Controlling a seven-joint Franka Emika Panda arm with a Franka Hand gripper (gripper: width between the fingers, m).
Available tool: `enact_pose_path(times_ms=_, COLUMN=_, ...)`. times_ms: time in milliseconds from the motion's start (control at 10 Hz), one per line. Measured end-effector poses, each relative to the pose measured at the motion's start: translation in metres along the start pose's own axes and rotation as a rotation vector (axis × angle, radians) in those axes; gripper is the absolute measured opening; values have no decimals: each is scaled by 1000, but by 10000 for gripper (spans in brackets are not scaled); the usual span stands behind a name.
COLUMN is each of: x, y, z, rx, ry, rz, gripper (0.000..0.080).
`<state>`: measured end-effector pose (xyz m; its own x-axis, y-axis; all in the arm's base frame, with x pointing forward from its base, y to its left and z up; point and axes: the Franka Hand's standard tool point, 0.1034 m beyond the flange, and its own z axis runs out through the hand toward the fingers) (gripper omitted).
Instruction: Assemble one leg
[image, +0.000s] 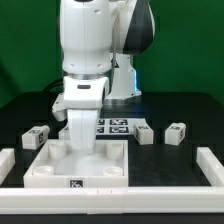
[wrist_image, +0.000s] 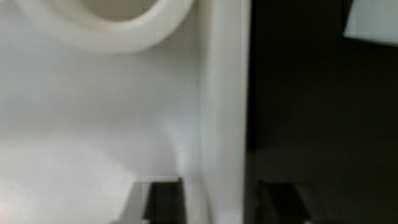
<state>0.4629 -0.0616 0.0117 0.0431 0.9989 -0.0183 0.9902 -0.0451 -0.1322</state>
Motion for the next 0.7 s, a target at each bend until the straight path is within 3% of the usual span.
enact_pose_path(times_ms=100, x=0, y=1, z=-1, rx=-2, ry=0, rz=0, gripper=76)
enact_pose_path(times_ms=700, x=0, y=2, z=-1, rx=-8, ry=0, rz=1, gripper=67)
